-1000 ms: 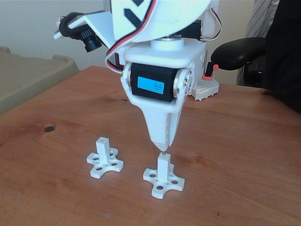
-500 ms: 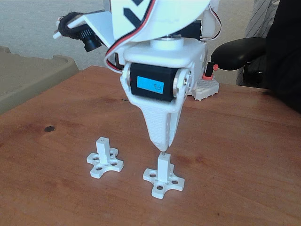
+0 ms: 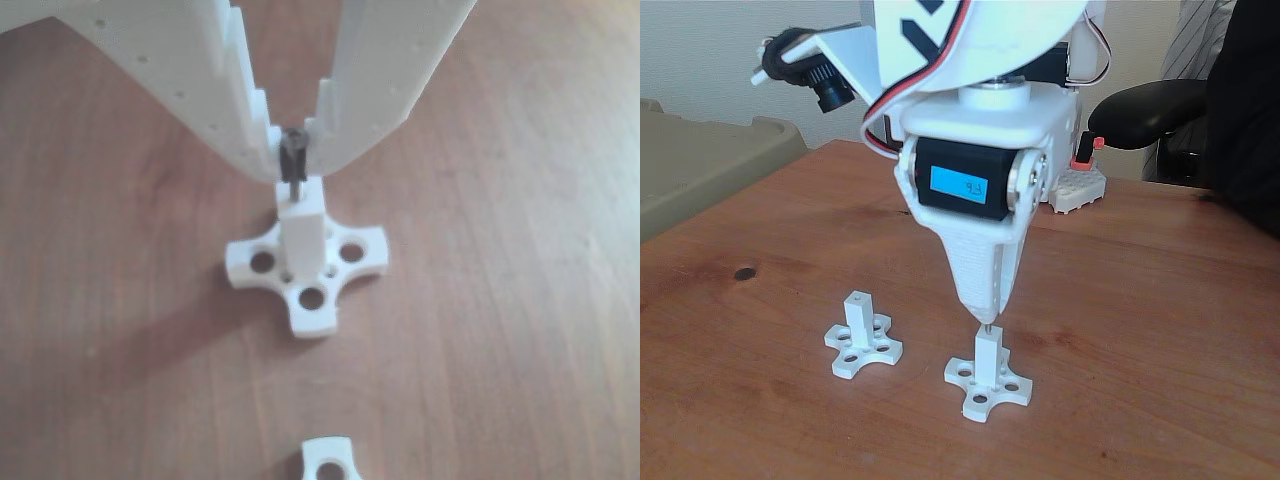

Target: Grab the screw and set it in the hole.

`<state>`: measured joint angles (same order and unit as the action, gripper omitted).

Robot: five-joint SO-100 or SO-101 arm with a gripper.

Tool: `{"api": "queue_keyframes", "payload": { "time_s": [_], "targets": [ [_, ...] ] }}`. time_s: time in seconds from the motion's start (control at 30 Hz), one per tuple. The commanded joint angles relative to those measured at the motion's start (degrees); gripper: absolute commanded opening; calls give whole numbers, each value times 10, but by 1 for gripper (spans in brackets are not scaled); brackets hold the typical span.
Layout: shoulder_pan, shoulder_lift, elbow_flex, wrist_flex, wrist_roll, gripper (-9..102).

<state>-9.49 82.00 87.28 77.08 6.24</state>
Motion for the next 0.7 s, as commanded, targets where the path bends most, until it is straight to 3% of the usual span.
{"api": "queue_keyframes", "payload": {
  "time_s": [0.0, 0.67],
  "targets": [
    [-9, 12, -45, -8, -1, -4],
    [-11, 3, -42, -7, 0, -4]
  ]
}}
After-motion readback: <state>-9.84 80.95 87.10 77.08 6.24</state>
